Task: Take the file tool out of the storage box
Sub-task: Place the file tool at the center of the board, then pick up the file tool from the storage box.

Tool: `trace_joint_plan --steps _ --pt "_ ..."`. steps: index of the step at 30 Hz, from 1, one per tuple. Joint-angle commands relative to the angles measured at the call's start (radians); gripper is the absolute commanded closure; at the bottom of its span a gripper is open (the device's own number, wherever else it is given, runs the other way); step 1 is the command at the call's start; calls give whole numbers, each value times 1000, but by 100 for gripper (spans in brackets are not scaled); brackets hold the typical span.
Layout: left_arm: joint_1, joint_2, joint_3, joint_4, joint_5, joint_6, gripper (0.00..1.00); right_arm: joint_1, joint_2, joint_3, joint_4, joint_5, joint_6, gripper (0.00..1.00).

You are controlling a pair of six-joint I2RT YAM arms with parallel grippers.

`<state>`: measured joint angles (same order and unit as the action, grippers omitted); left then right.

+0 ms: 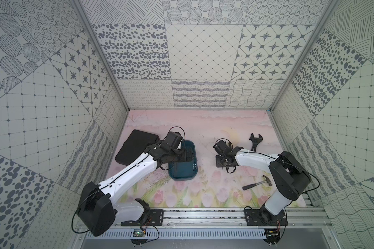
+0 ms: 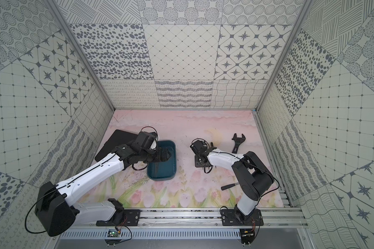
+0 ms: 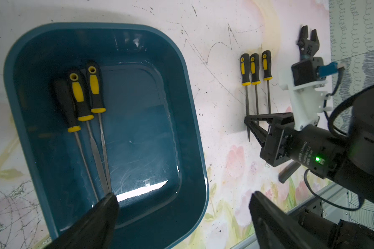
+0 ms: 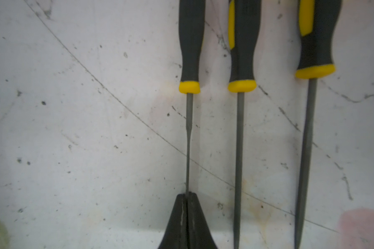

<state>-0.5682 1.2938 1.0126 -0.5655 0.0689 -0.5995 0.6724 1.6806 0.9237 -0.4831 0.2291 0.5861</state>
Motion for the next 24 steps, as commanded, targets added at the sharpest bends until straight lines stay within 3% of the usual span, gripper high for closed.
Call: trace_joint_plan --steps 1,10,15,20,24 --pt "-8 46 31 -14 -93 23 1 -3 4 19 4 6 -14 95" --pt "4 169 70 0 -152 20 5 -1 -59 30 16 -18 -71 85" --pt "15 248 108 21 -188 23 19 -2 -129 23 26 -37 -108 76" --pt "43 333 164 23 -214 18 27 -1 -196 3 46 -66 -128 67" --pt "72 400 198 33 -218 26 37 3 -256 -36 97 -131 -141 54"
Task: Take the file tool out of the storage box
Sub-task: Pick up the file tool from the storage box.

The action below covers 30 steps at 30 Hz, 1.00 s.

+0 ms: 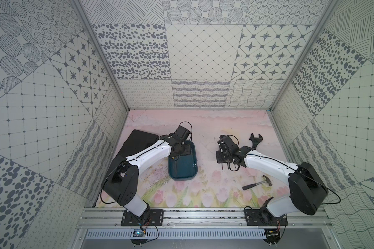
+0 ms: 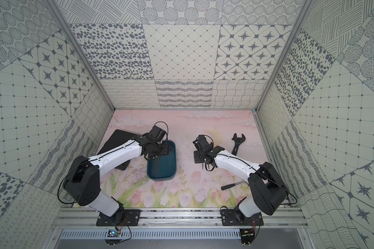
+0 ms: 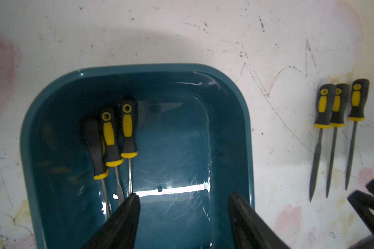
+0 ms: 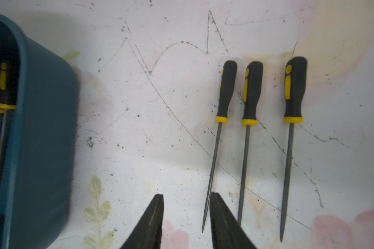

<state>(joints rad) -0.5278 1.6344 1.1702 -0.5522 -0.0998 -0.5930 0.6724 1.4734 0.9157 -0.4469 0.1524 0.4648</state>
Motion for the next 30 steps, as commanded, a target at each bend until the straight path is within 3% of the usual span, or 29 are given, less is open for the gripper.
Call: trace_joint_plan --steps 1,6,14,30 --pt "39 76 49 17 -49 20 39 8 -65 -42 79 -65 -22 51" --pt "57 149 102 4 -75 32 43 23 -135 -109 151 -113 -39 44" --pt "67 239 188 -52 -142 42 52 29 -202 -167 187 -154 -60 42" --pt "89 312 191 -87 -159 35 55 30 -216 -173 175 -164 -44 41"
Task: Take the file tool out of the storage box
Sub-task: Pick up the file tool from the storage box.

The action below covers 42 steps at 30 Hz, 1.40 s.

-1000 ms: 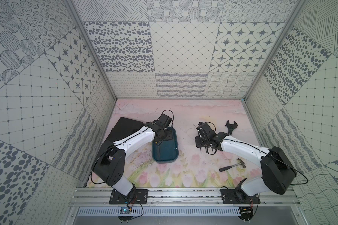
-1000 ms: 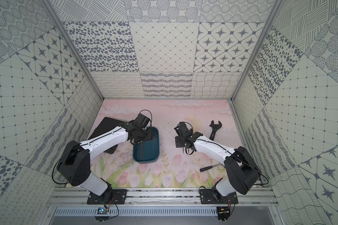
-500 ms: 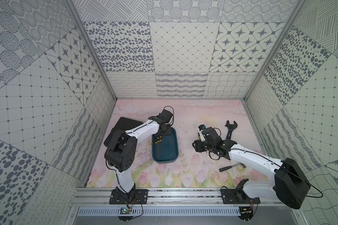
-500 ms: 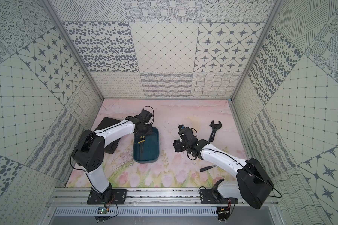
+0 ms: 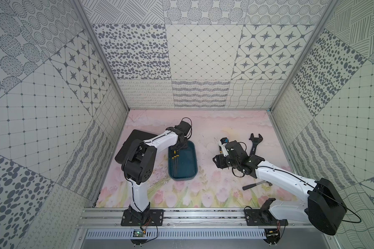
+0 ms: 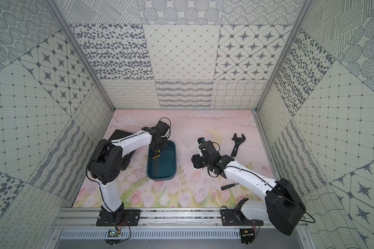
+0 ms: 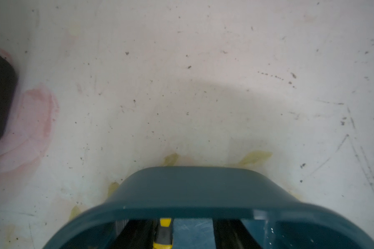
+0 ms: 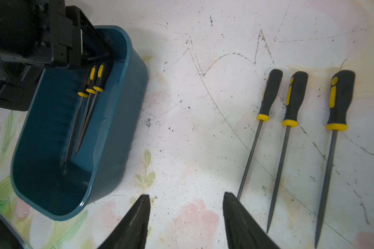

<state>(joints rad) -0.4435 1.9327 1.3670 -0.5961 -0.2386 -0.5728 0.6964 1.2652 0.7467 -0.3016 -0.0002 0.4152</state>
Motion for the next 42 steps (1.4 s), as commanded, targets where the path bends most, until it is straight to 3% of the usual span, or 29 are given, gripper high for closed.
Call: trace_joint_plan --steps 1,13,23,36,42 --pt "5 18 -8 -41 -18 18 55 5 -8 -6 30 -11 8 41" --pt "8 46 -37 -16 15 21 67 5 -29 -29 27 -4 19 43" --pt "4 -8 -105 26 84 11 84 8 -21 -37 46 -20 24 44" --pt "-3 -376 -272 142 294 -132 91 49 -68 -52 269 -393 106 48" --pt "-9 -526 -331 201 349 -215 91 85 -33 -46 426 -485 198 54"
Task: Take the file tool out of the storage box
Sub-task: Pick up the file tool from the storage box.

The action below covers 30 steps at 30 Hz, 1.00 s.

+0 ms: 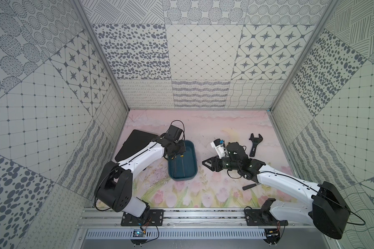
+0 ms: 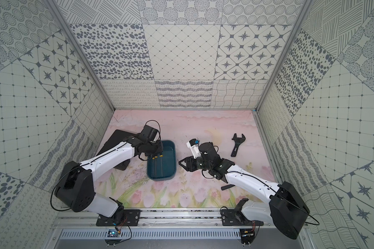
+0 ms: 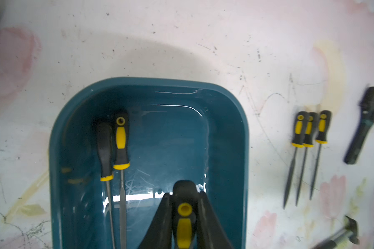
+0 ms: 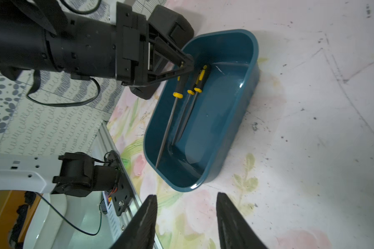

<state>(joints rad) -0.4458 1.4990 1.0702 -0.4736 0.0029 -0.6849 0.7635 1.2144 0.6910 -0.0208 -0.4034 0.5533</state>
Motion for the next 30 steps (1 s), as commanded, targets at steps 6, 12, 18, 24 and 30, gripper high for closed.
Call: trace_joint_plan --steps 6,12,18,24,30 --pt "-16 -154 -49 106 140 -153 91 73 110 47 228 -87 102 58" --pt "-22 -180 -56 117 145 -169 91 134 170 88 235 -58 104 61" --pt "-24 -195 -60 121 147 -174 92 157 215 109 246 -51 115 65" --pt "-24 -212 -56 113 143 -168 92 166 228 117 221 -13 103 68" --pt "-24 -213 -51 109 141 -164 92 169 233 125 200 -3 92 73"
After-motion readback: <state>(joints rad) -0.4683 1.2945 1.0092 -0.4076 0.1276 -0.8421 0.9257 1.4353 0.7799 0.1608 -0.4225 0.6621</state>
